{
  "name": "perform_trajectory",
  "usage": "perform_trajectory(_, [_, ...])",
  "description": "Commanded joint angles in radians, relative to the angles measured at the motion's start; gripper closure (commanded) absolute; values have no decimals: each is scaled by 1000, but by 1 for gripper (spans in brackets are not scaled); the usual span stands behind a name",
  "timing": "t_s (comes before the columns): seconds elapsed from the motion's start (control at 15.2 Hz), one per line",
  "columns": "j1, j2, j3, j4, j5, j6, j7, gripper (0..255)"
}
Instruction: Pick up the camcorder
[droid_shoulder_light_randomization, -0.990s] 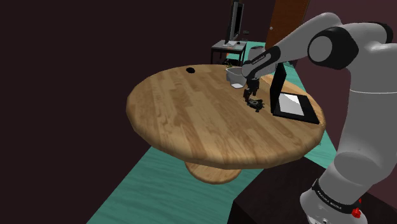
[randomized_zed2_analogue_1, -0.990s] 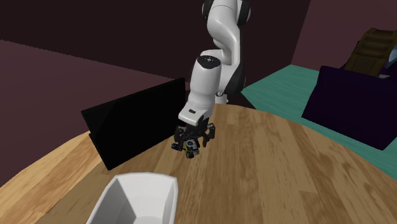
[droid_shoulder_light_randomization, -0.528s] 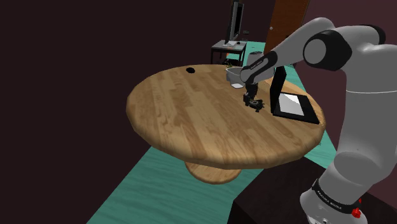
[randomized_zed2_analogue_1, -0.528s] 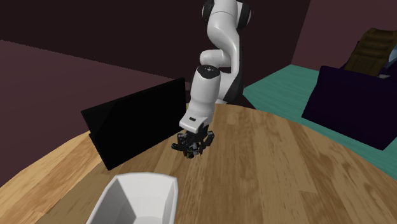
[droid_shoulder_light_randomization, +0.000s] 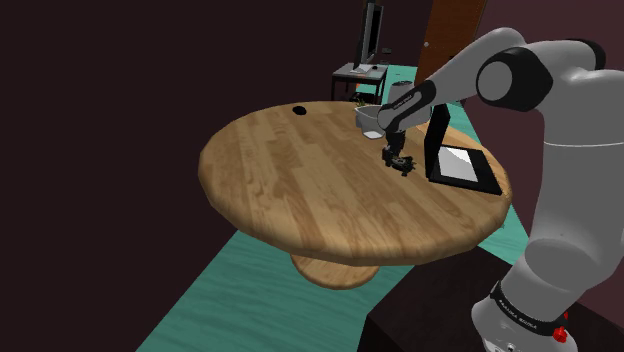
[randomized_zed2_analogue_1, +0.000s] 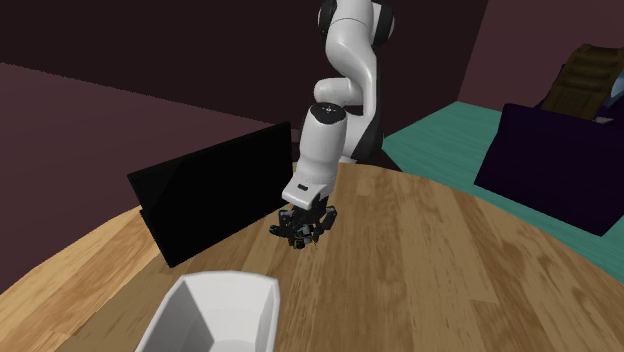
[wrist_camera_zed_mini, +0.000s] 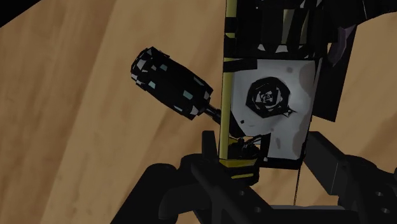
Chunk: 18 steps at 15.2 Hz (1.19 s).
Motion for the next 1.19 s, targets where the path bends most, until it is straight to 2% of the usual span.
perform_trajectory(0.0, [-1, 0, 0, -1, 0, 0, -1, 255])
perform_trajectory(0.99, [13, -105, -14, 68, -26, -169, -2, 255])
perform_trajectory(1.12, [13, -106, -14, 69, -27, -171, -2, 255])
